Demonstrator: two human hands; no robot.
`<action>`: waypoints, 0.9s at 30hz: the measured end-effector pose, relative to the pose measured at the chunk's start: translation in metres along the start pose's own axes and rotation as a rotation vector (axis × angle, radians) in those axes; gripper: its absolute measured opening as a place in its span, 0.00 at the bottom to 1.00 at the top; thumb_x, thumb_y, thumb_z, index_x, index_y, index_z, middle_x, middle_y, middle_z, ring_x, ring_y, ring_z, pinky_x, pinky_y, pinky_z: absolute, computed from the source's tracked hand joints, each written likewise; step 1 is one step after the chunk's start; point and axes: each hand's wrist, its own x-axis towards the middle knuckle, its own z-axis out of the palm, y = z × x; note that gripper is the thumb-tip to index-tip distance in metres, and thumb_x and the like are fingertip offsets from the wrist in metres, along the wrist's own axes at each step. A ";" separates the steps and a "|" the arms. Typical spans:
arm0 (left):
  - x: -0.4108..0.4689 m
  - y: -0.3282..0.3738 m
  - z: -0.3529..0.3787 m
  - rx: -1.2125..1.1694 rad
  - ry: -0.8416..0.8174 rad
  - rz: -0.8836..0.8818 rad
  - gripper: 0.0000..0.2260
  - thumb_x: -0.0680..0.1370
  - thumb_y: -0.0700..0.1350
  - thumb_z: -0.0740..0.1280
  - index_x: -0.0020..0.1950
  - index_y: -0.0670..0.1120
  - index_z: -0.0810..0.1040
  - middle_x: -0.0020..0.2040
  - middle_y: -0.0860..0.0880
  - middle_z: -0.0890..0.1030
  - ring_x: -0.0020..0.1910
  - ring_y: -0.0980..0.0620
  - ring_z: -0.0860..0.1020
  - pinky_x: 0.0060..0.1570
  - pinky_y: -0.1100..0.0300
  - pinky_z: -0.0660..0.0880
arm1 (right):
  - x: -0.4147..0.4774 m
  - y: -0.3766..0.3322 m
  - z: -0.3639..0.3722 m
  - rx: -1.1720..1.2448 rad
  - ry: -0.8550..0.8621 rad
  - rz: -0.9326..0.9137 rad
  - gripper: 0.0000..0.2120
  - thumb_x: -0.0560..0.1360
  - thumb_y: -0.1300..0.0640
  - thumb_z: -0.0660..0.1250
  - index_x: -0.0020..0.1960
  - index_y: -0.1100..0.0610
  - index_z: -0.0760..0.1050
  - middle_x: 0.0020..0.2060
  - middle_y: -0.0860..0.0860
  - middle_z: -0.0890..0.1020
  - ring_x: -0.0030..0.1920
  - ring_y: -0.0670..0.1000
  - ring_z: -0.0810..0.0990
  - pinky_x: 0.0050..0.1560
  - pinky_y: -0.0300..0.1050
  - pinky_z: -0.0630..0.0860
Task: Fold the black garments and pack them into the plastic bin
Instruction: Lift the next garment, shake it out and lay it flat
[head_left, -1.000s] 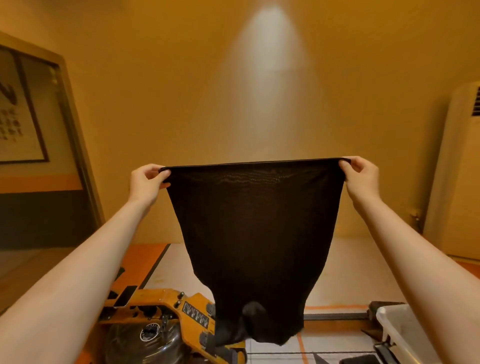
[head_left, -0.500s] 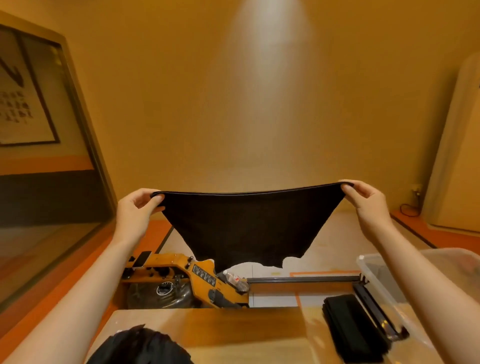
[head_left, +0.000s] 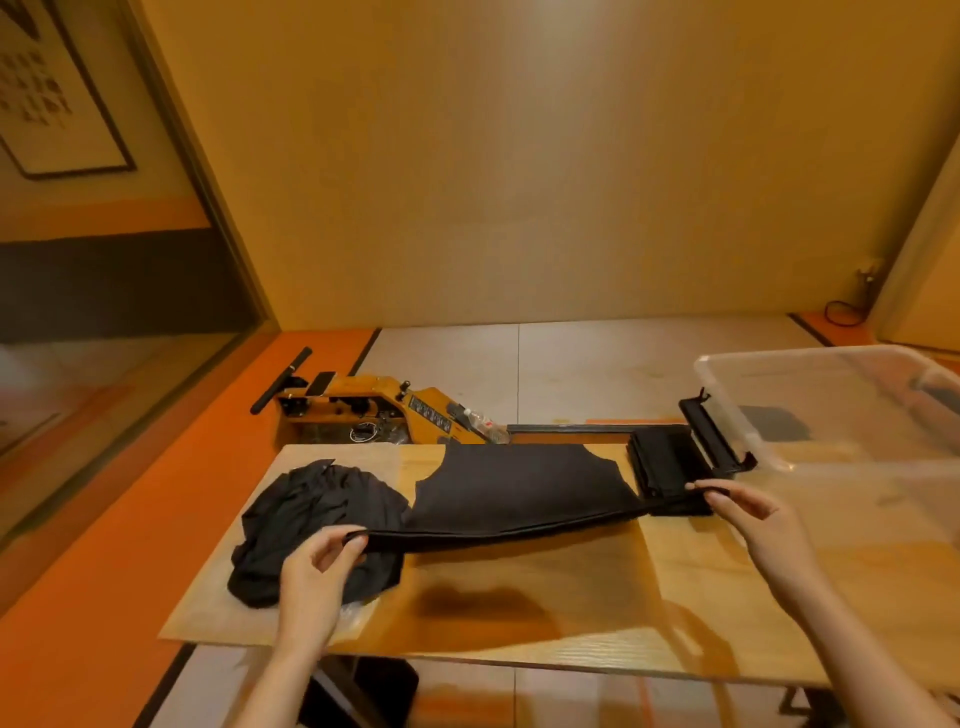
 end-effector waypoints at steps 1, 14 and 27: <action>-0.015 -0.011 -0.002 -0.006 0.002 -0.044 0.05 0.77 0.37 0.69 0.45 0.45 0.83 0.45 0.51 0.83 0.47 0.55 0.79 0.45 0.65 0.72 | -0.012 0.007 -0.001 -0.011 -0.024 0.017 0.09 0.77 0.61 0.66 0.50 0.51 0.83 0.48 0.46 0.83 0.52 0.41 0.78 0.47 0.35 0.70; -0.097 -0.053 -0.039 0.099 -0.085 -0.049 0.10 0.76 0.34 0.68 0.46 0.48 0.83 0.43 0.51 0.84 0.48 0.57 0.80 0.46 0.75 0.73 | -0.102 0.039 -0.019 -0.002 -0.081 0.138 0.08 0.76 0.64 0.65 0.52 0.57 0.82 0.47 0.49 0.84 0.45 0.34 0.80 0.48 0.36 0.70; -0.106 -0.050 -0.055 0.083 -0.299 -0.047 0.02 0.77 0.33 0.66 0.46 0.36 0.78 0.41 0.40 0.81 0.39 0.59 0.80 0.40 0.73 0.73 | -0.143 0.038 -0.042 -0.047 -0.167 0.284 0.06 0.77 0.63 0.64 0.48 0.57 0.80 0.43 0.48 0.82 0.37 0.33 0.79 0.36 0.25 0.70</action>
